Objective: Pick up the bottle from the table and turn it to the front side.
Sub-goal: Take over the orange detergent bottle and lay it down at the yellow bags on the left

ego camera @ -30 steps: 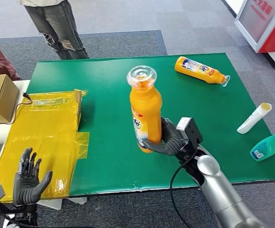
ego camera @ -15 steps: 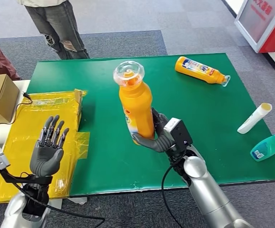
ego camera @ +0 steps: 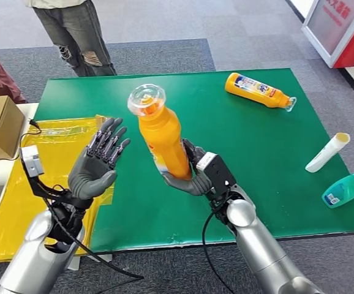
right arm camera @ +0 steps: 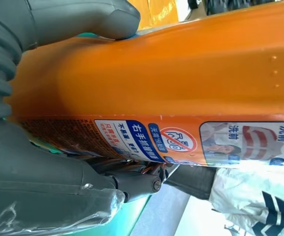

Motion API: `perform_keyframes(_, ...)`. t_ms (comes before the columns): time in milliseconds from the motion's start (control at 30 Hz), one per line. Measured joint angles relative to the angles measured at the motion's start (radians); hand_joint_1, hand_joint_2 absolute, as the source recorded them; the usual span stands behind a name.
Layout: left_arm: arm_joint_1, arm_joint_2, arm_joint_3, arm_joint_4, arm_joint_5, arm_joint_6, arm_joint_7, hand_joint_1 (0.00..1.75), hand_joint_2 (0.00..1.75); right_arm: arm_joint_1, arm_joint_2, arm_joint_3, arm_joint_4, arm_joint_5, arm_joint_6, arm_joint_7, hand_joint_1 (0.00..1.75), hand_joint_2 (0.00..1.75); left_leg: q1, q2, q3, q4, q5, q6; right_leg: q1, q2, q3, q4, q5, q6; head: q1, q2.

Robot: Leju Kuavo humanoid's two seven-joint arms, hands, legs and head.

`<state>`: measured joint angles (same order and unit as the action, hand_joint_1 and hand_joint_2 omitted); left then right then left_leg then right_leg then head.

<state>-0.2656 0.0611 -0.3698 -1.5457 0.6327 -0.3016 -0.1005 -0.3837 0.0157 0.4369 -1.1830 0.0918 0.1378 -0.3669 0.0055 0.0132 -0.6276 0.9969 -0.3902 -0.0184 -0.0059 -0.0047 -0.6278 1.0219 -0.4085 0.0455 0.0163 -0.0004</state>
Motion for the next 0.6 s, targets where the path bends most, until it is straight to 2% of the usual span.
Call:
perform_keyframes(300, -0.113, 0.025, -0.067, 0.059, -0.022, 0.030, 0.035, 0.00, 1.75, -0.035, 0.007, 0.034, 0.023, 0.010, 0.005, 0.000, 1.75, 1.75, 0.000, 0.000, 0.000, 0.000, 0.000, 0.000, 0.000, 0.000, 0.000, 0.000, 0.000, 0.000, 0.000, 0.000)
perform_keyframes(600, -0.136, 0.040, -0.103, 0.082, -0.037, 0.031, 0.039, 0.00, 1.75, -0.043, 0.008, 0.073, 0.012, 0.018, 0.009, -0.005, 1.75, 1.75, 0.000, 0.000, 0.000, 0.000, 0.000, 0.000, 0.000, 0.000, -0.001, 0.000, 0.000, 0.000, 0.000, 0.000)
